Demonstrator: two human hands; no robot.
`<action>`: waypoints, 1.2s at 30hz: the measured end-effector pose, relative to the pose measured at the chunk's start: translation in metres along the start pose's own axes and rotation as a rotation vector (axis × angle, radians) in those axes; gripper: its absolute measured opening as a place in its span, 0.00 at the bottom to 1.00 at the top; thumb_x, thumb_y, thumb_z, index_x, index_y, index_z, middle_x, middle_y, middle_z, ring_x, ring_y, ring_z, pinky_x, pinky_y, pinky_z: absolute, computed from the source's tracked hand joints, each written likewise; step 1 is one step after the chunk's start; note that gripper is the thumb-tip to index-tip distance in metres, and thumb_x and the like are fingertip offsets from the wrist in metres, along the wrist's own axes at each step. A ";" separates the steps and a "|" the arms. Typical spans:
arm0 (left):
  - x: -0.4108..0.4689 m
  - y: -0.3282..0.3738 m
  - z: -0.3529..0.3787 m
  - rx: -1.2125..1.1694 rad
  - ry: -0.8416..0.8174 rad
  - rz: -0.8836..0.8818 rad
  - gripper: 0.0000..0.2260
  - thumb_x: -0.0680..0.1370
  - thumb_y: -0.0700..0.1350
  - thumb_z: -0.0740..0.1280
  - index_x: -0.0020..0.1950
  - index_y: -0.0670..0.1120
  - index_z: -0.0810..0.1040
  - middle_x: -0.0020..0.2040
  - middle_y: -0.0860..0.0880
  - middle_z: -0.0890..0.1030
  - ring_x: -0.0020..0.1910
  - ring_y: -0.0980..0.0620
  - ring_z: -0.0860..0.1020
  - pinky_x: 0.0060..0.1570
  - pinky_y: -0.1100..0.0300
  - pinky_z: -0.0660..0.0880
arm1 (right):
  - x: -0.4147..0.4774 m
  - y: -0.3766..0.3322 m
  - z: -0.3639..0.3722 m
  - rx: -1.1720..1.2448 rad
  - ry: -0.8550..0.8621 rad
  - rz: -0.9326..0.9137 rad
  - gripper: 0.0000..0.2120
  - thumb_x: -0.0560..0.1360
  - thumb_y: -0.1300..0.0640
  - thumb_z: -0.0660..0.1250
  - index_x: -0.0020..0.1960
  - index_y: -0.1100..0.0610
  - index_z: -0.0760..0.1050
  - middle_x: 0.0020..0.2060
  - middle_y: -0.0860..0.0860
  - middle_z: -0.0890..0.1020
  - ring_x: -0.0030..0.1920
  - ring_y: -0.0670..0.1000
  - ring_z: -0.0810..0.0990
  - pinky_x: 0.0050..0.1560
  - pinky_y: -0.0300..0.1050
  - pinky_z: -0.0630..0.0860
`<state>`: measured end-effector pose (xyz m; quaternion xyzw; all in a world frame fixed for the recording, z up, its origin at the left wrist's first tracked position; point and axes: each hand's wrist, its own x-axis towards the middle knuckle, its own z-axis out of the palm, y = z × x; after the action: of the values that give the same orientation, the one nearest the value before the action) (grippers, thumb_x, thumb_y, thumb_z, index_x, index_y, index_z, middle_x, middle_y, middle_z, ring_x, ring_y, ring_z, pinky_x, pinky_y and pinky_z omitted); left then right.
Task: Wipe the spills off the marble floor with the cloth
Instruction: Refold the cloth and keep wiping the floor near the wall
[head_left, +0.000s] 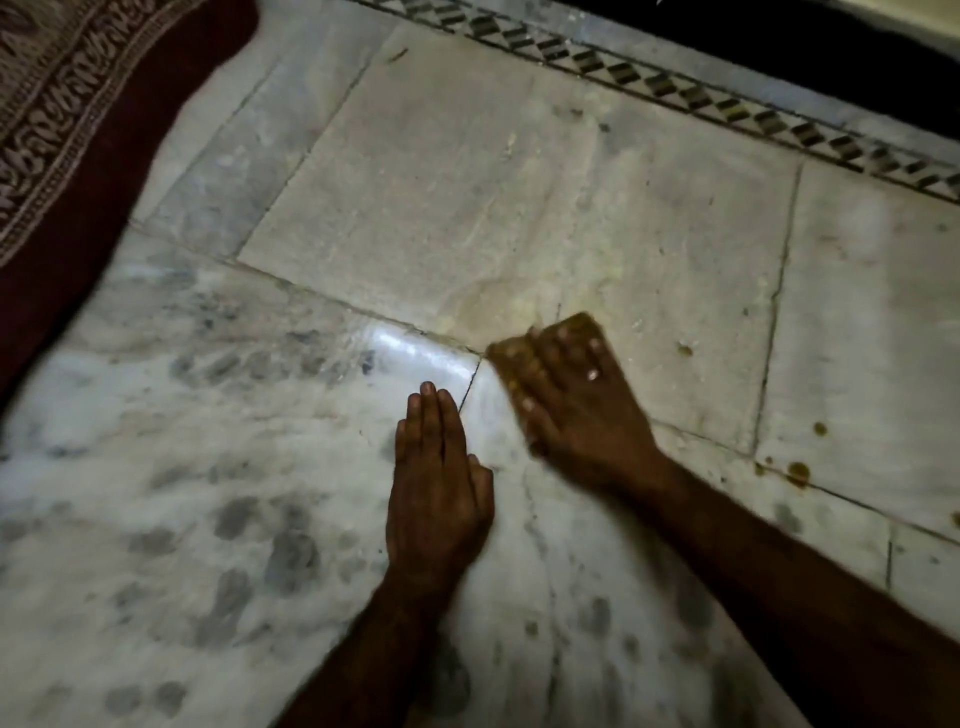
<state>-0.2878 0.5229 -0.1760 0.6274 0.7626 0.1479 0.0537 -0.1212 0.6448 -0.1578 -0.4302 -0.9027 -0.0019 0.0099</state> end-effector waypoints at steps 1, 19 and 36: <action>0.001 0.001 -0.001 0.008 0.002 -0.007 0.27 0.81 0.43 0.47 0.79 0.32 0.55 0.80 0.34 0.56 0.80 0.37 0.53 0.79 0.45 0.52 | 0.018 0.009 0.001 -0.010 0.019 0.099 0.27 0.87 0.44 0.43 0.85 0.46 0.52 0.83 0.56 0.60 0.83 0.60 0.58 0.80 0.65 0.55; 0.002 0.003 -0.005 -0.071 -0.025 -0.003 0.28 0.80 0.45 0.51 0.79 0.35 0.59 0.80 0.36 0.59 0.79 0.39 0.58 0.77 0.43 0.56 | 0.027 0.005 -0.002 -0.013 0.029 0.273 0.28 0.86 0.45 0.47 0.85 0.47 0.53 0.82 0.57 0.62 0.81 0.63 0.61 0.81 0.65 0.54; 0.004 0.008 0.004 0.078 -0.144 0.081 0.27 0.82 0.49 0.48 0.77 0.36 0.65 0.76 0.36 0.67 0.76 0.37 0.65 0.75 0.43 0.55 | -0.089 -0.026 0.001 0.017 0.111 0.304 0.27 0.86 0.48 0.54 0.84 0.51 0.58 0.82 0.59 0.62 0.82 0.63 0.60 0.83 0.64 0.47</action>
<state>-0.2796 0.5292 -0.1770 0.6684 0.7359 0.0745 0.0780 -0.0851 0.5592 -0.1609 -0.5608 -0.8253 -0.0165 0.0639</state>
